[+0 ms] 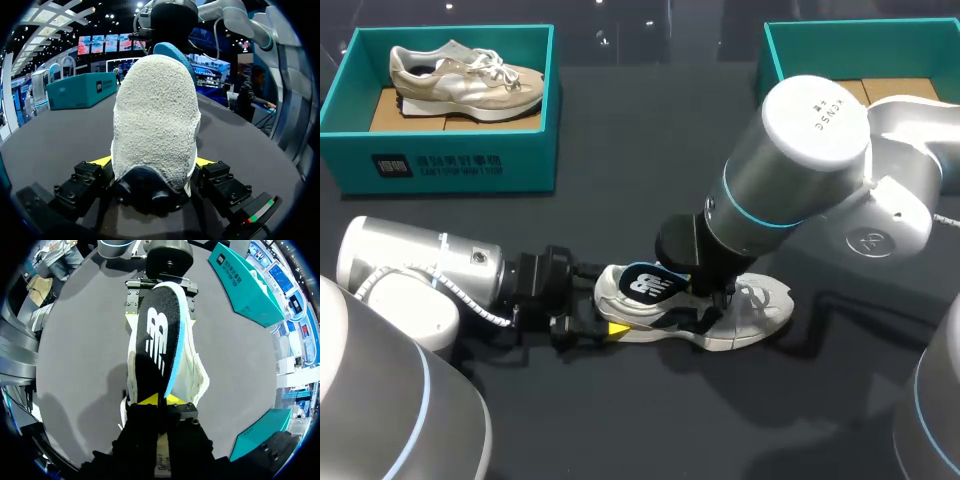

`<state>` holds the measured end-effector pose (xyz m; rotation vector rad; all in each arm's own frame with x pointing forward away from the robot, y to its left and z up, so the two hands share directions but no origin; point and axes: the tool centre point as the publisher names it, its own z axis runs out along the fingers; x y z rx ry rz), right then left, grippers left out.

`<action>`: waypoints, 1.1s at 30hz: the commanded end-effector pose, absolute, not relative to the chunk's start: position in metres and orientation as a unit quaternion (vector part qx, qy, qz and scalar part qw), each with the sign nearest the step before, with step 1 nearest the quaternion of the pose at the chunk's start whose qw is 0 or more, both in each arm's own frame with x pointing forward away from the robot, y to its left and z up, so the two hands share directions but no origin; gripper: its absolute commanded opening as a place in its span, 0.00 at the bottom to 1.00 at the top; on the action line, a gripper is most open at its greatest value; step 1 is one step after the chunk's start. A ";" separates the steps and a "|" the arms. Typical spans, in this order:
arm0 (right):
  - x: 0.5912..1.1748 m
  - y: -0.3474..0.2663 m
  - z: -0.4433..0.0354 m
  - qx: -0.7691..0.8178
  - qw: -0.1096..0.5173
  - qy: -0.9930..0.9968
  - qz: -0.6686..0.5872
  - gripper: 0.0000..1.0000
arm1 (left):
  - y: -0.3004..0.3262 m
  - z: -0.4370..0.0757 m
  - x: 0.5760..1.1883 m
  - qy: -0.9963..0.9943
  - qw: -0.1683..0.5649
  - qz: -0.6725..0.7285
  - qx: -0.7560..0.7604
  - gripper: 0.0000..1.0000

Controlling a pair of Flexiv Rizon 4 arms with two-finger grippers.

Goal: Take the shoe out of the shoebox, open the shoe tongue, remove and reinsert the insole, then place the shoe into the shoebox

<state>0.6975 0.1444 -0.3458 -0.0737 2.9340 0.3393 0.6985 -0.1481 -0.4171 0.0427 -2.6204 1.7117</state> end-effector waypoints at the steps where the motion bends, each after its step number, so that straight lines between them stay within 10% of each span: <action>1: 0.694 0.155 -0.338 -0.046 0.097 0.988 0.114 0.00 | -0.147 -0.421 0.699 -0.838 0.006 0.546 0.014 0.00; 16: 0.693 0.188 -0.335 -0.088 0.083 0.984 0.129 0.00 | -0.147 -0.421 0.699 -0.838 0.006 0.546 0.014 0.00; 22: 0.691 0.185 -0.330 -0.070 0.076 0.986 0.131 0.34 | -0.147 -0.421 0.699 -0.838 0.006 0.546 0.014 0.00; 33: 0.701 0.180 -0.325 -0.025 0.034 0.983 0.179 0.36 | -0.147 -0.421 0.699 -0.838 0.006 0.546 0.014 0.00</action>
